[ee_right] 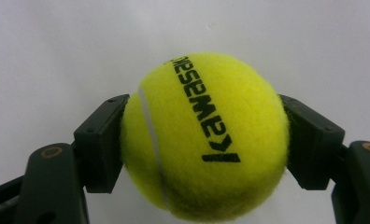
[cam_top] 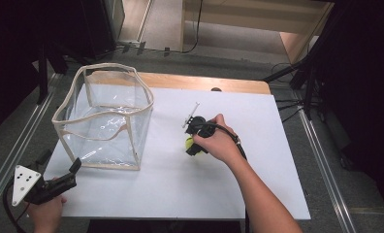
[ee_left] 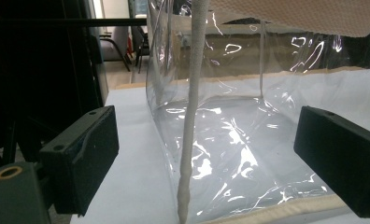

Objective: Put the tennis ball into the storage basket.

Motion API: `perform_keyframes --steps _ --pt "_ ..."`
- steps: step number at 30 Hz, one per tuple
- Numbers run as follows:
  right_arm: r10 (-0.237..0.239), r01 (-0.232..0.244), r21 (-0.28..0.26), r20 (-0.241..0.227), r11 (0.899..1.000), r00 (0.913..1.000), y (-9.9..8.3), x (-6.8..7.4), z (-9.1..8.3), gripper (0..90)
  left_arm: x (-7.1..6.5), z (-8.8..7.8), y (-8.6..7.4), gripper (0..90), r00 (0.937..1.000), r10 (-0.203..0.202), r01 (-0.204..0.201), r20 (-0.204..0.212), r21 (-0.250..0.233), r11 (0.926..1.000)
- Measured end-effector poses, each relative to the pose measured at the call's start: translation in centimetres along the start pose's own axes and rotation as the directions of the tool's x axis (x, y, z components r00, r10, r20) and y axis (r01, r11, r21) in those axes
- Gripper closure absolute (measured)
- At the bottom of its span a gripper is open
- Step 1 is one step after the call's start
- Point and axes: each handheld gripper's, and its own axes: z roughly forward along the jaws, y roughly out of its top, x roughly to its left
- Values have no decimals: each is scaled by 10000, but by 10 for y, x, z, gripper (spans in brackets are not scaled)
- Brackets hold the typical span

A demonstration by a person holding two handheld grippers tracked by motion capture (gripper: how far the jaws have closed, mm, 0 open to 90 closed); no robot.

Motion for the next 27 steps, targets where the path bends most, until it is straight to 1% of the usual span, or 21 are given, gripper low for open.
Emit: perform_keyframes --steps 1,2,6,8,15,27 --pt "37 -37 -53 -31 10000 10000 2 2 0 237 0 0 0 69 10000 -7 7 3 -5 10000" --pt "-61 61 -31 -17 10000 10000 4 2 1 237 0 0 0 69 10000 0 0 2 2 10000" --pt "-201 200 -136 -50 9997 9998 12 7 2 237 0 0 0 69 10000 -9 9 5 4 10000" --pt "-289 289 -73 -70 9996 9996 16 9 2 237 0 0 0 69 10000 -9 9 0 -2 10000" --pt "-498 496 -110 -148 9987 9987 28 17 4 237 0 0 0 69 10000 -10 10 -5 1 10000" --pt "-987 979 -298 -255 9947 9948 45 27 6 237 0 0 0 69 10000 -7 7 -3 9 10000"
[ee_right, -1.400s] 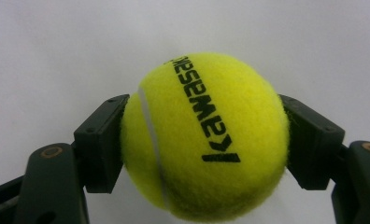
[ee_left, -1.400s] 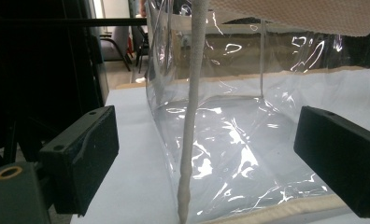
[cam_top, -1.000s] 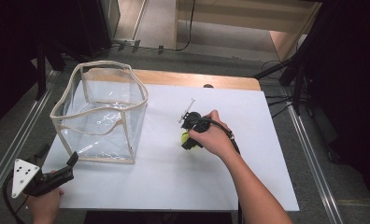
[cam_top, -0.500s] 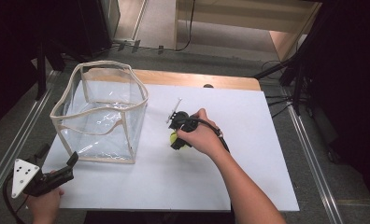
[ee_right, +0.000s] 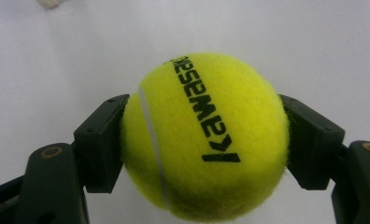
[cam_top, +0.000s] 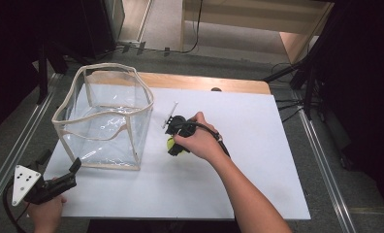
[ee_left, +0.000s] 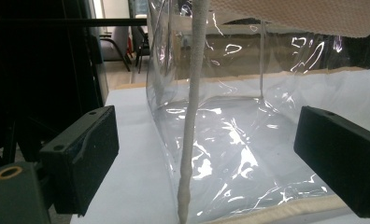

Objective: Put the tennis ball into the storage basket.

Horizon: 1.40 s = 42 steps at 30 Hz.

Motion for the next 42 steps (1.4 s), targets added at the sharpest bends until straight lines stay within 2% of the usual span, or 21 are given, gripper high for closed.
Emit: perform_keyframes --steps 5,12,13,21,24,30,31,36,42 --pt "-56 52 -131 -249 9999 9997 8 4 1 237 0 0 0 69 10000 -4 4 -17 16 10000" --pt "-438 429 -324 -278 9986 9987 20 9 3 237 0 0 0 69 10000 1 -1 -11 6 10000" --pt "-283 274 -339 -289 9991 9992 21 11 2 237 0 0 0 69 10000 -10 10 -23 20 10000" --pt "-334 306 -639 -436 9975 9985 27 16 1 237 0 0 0 69 10000 -43 43 13 6 10000" --pt "-504 476 -699 -393 9964 9980 30 17 -3 237 0 0 0 69 10000 -49 49 3 23 10000" --pt "-524 490 -704 -468 9963 9975 36 19 -14 237 0 0 0 69 10000 -40 40 3 36 10000" --pt "-677 642 -816 -411 9946 9969 37 18 -16 237 0 0 0 69 10000 -54 54 2 30 10000" --pt "-627 586 -815 -489 9949 9968 42 21 -26 237 0 0 0 69 10000 -52 52 -4 39 10000" --pt "-802 749 -869 -589 9934 9950 47 21 -39 237 0 0 0 69 10000 -85 85 -10 -12 10000"
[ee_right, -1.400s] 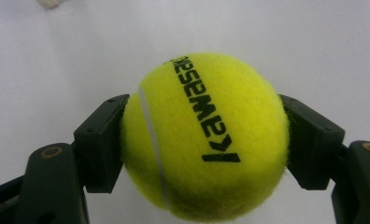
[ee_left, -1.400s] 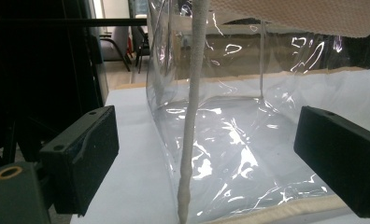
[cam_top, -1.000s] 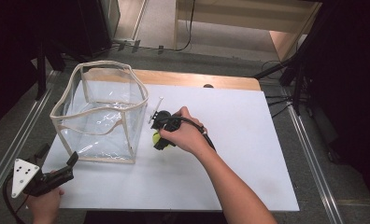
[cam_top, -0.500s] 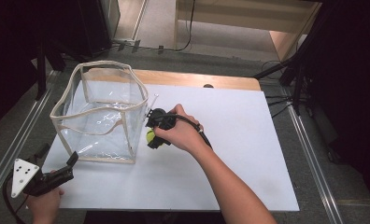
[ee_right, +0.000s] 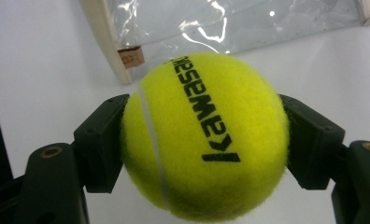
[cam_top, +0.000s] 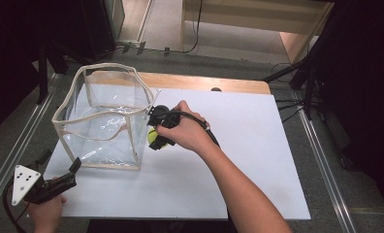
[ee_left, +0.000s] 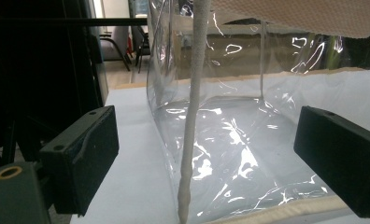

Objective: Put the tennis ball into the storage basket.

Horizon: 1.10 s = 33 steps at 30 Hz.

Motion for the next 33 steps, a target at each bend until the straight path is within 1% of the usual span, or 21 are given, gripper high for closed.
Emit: perform_keyframes --steps 1,3,7,9,13,16,19,29,33 --pt "-69 69 -59 -1 10000 10000 1 -1 -2 237 0 0 0 69 10000 17 -17 -5 18 10000" --pt "23 -23 -31 -7 10000 10000 3 0 -5 237 0 0 0 69 10000 -1 1 9 0 10000" --pt "-80 80 -36 -22 10000 10000 5 -1 -14 237 0 0 0 69 10000 18 -18 0 43 10000" --pt "-144 145 -84 49 9999 9999 6 -2 -19 237 0 0 0 69 10000 4 -4 4 20 10000" --pt "-99 100 -146 122 9998 9999 8 -3 -30 237 0 0 0 69 10000 52 -52 10 60 10000" --pt "-222 223 -41 216 9997 9995 11 -4 -38 237 0 0 0 69 10000 49 -49 28 27 10000" --pt "-218 220 -96 220 9997 9995 14 -5 -45 237 0 0 0 69 10000 40 -40 26 6 10000" --pt "-375 382 -169 380 9991 9986 23 -7 -64 237 0 0 0 69 10000 44 -44 8 56 10000" --pt "-333 339 -148 421 9993 9986 25 -9 -70 237 0 0 0 69 10000 31 -31 20 38 10000"
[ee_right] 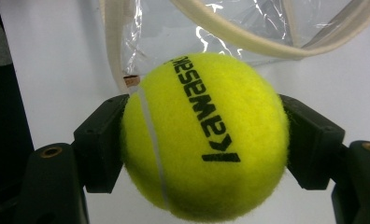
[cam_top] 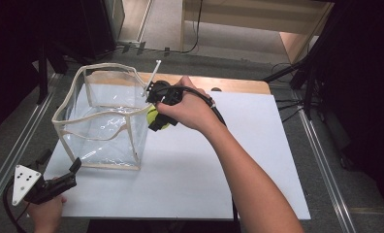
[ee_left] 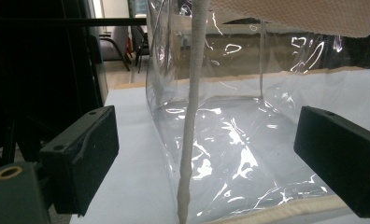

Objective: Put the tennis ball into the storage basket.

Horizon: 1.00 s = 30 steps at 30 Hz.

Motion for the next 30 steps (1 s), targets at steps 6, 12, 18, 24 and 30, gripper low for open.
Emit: perform_keyframes --steps 6,12,18,24,30 --pt "-61 61 -38 82 10000 9999 5 -3 -7 237 0 0 0 69 10000 -11 11 10 -15 10000" --pt "-129 130 -90 130 9999 9998 12 -5 -13 237 0 0 0 69 10000 -17 17 10 -20 10000" --pt "-94 96 -117 145 9999 9999 17 -6 -16 237 0 0 0 69 10000 -23 23 2 -7 10000" --pt "-137 139 -102 212 9999 9997 20 -8 -20 237 0 0 0 69 10000 -10 10 25 -38 10000" --pt "-145 150 -212 247 9997 9996 25 -10 -25 237 -1 1 0 69 10000 29 -29 30 -45 10000"
